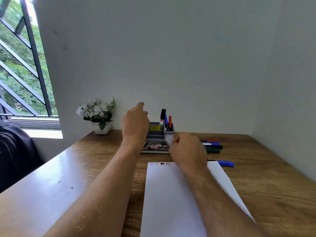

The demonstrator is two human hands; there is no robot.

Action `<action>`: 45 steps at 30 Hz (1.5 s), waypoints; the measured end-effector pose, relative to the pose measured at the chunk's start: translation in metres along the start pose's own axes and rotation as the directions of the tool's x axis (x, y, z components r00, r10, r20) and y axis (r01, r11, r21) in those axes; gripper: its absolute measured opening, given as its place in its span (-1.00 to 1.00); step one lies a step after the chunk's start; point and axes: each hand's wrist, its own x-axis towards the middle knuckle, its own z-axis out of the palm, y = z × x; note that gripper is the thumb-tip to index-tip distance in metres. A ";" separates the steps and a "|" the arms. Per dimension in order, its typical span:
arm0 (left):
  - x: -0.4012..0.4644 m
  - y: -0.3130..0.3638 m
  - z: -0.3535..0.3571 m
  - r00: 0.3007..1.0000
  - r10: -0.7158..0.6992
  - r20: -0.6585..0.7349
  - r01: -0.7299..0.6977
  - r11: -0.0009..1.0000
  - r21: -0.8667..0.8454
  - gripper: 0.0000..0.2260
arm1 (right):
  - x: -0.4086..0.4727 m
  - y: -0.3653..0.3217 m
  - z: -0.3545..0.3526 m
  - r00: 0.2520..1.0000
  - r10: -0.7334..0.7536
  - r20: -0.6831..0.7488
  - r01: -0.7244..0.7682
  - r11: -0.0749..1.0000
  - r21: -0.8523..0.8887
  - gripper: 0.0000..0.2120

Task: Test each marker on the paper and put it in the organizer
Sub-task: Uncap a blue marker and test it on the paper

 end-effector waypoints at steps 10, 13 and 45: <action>-0.058 0.022 -0.025 0.959 0.239 0.154 -0.223 0.968 -0.112 -0.82 | -0.004 0.028 -0.019 0.985 0.115 0.128 -0.077 0.960 -0.271 -0.74; -0.064 0.025 -0.017 0.962 0.187 0.201 -0.149 0.970 -0.190 -0.84 | -0.002 0.032 -0.012 0.985 0.083 0.150 -0.040 0.962 -0.269 -0.73; -0.067 0.020 -0.006 0.847 0.205 0.491 -0.078 0.961 -0.265 -0.83 | 0.021 0.024 -0.037 0.827 0.504 0.249 -0.341 0.098 0.935 -0.73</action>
